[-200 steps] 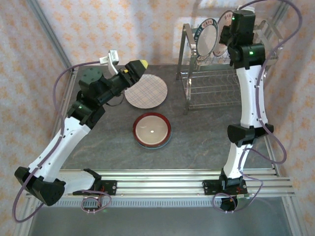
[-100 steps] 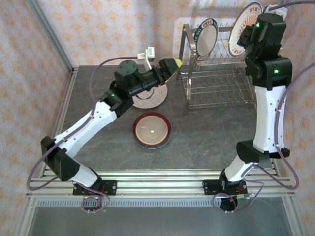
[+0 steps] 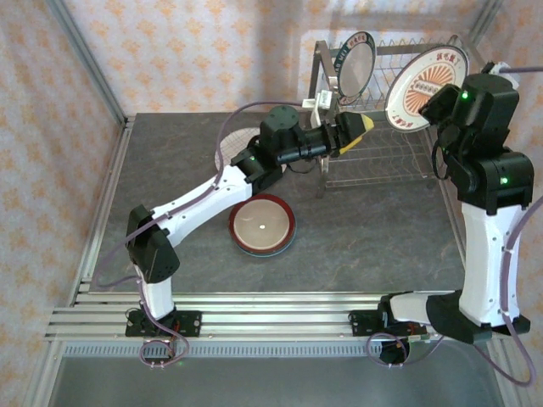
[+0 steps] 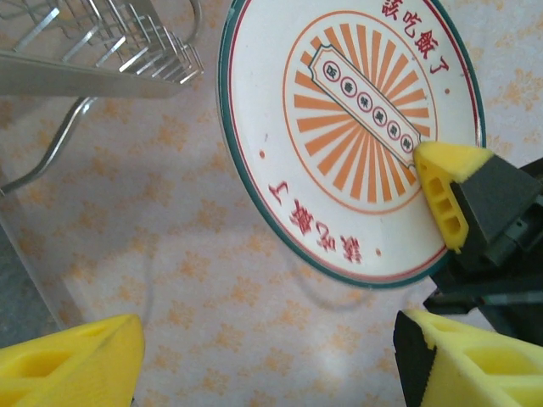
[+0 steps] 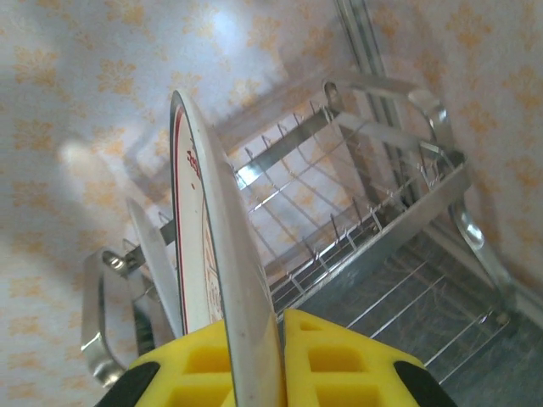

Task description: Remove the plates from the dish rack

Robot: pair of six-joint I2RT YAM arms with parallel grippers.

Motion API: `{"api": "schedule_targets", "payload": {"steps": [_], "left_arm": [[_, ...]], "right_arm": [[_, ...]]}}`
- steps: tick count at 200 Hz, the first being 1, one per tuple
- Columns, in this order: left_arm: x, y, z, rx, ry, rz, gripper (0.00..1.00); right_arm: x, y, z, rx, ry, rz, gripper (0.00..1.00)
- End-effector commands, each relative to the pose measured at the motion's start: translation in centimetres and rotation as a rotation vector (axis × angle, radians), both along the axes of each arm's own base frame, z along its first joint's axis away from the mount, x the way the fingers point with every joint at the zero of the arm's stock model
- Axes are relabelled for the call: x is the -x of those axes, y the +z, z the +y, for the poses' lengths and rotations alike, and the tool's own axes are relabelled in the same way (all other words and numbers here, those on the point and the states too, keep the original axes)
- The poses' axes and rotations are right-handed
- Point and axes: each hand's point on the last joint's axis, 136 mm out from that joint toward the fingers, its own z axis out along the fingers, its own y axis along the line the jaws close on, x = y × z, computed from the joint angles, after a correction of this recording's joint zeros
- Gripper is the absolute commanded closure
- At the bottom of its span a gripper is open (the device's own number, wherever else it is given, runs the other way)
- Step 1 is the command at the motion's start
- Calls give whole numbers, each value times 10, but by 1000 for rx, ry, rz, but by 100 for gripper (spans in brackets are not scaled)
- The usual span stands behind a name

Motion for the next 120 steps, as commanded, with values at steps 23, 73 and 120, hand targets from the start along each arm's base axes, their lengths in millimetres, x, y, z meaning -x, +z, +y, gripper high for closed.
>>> {"api": "schedule_targets", "payload": {"steps": [23,73,120], "left_arm": [[5,33,-6,112,-26,-39,25],[2,29,-10,116,-27,-14,34],[1,31,-10,119,-26,-8,53]], "right_arm": [[11,-2,17,-200,69,-66,100],[17,-13,31,-314,135,-70,100],[16,-24,39,-411,157,-72,100]]}}
